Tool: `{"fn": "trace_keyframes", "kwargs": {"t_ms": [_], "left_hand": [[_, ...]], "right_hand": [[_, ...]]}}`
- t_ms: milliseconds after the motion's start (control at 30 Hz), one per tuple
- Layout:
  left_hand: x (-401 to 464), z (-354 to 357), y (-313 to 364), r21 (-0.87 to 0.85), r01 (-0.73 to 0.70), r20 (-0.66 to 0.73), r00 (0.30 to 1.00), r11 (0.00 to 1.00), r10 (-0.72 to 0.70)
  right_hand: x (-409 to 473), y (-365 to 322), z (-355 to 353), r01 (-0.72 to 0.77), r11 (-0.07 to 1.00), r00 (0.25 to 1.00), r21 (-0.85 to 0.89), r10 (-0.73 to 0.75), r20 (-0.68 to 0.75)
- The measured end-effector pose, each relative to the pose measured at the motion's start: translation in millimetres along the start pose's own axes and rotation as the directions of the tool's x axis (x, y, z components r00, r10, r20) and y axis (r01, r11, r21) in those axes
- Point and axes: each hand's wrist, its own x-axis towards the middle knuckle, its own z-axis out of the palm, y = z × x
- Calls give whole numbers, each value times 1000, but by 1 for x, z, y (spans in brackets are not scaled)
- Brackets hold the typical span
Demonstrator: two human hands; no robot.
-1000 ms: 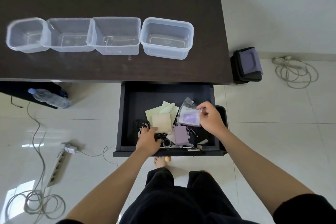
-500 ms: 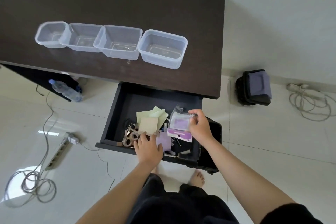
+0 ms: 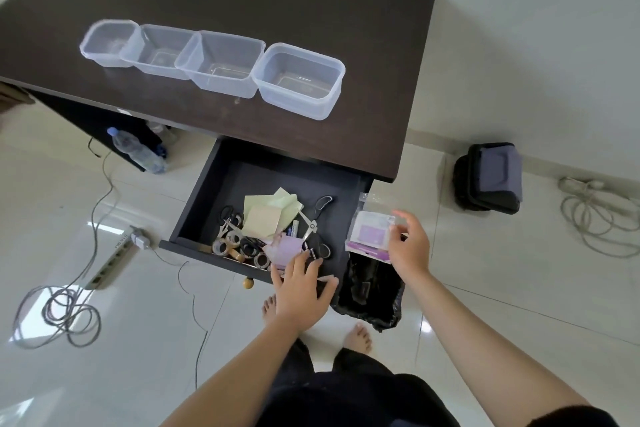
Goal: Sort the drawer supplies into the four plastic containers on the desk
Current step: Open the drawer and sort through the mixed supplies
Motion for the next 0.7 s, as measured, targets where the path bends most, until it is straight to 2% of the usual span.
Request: {"fn": "trace_keyframes", "kwargs": {"t_ms": [167,267,433,700], "left_hand": [[-3,9,10,58,-66,22,998,996,64],[-1,14,6,102,-77,14,997,992,76],[1,24,3,123,-80,-49,995,989,87],[6,36,-3,210,-141,-201,962,968,184]], "right_hand": [[5,48,-6,-82,991,996,-107,78,-36],[5,73,-1,-172,977,983,-123,177,35],[8,109,17,-294,937,923,-188,330,199],[26,140,45,-342,881,881,-326,422,216]]}}
